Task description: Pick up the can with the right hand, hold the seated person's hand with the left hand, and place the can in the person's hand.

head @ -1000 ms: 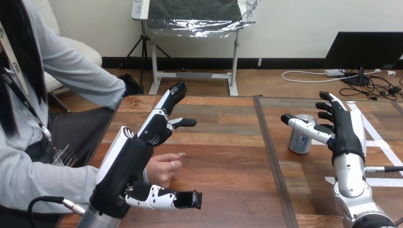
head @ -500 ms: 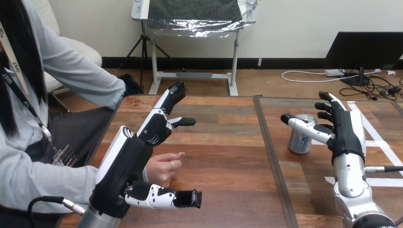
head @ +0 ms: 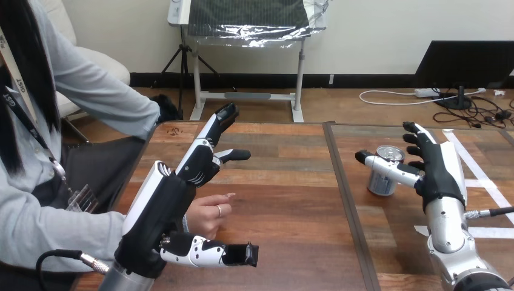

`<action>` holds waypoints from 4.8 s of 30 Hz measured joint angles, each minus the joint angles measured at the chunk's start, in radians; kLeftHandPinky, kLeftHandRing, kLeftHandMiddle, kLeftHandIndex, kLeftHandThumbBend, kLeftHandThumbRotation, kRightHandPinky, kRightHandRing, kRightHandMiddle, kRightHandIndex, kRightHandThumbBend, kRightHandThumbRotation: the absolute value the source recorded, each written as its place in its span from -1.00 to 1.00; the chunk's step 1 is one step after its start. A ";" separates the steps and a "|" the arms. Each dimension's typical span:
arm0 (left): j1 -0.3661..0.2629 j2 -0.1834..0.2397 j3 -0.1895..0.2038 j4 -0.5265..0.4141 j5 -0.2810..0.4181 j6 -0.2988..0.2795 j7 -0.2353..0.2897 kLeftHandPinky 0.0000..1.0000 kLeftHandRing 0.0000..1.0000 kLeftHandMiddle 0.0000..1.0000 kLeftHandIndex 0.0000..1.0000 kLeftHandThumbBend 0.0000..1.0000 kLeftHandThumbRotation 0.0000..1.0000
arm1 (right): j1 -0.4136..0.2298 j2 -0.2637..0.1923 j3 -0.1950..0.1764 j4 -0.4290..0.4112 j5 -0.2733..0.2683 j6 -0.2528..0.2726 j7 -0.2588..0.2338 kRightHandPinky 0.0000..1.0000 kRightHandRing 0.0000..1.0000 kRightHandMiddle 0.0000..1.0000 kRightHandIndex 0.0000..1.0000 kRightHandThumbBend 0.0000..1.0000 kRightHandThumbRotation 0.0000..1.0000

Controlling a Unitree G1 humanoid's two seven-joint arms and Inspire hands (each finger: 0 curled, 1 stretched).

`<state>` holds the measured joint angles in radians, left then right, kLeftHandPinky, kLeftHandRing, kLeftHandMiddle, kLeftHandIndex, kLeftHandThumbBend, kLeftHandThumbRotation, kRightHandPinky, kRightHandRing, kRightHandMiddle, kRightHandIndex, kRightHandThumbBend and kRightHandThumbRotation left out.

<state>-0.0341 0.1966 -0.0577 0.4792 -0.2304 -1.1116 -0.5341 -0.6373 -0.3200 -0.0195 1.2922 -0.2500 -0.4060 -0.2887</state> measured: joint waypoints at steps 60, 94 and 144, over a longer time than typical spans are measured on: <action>0.000 0.000 -0.002 -0.001 -0.014 0.008 -0.006 0.62 1.00 1.00 0.99 1.00 -0.10 | -0.075 -0.069 0.205 0.021 -0.234 0.082 -0.070 1.00 1.00 0.92 0.91 1.00 0.14; 0.006 0.000 -0.001 -0.002 0.002 0.001 0.001 0.59 0.98 1.00 0.96 1.00 -0.07 | -0.075 -0.074 0.203 0.049 -0.219 0.122 -0.005 0.87 0.86 0.81 0.83 0.96 -0.12; 0.028 0.001 -0.003 -0.022 0.005 0.000 0.016 0.59 0.96 1.00 0.95 1.00 -0.06 | -0.093 -0.080 0.225 0.051 -0.238 0.182 0.051 0.75 0.58 0.58 0.57 0.80 -0.57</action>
<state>-0.0061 0.1975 -0.0602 0.4575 -0.2257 -1.1111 -0.5184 -0.7303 -0.4000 0.2058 1.3432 -0.4883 -0.2244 -0.2374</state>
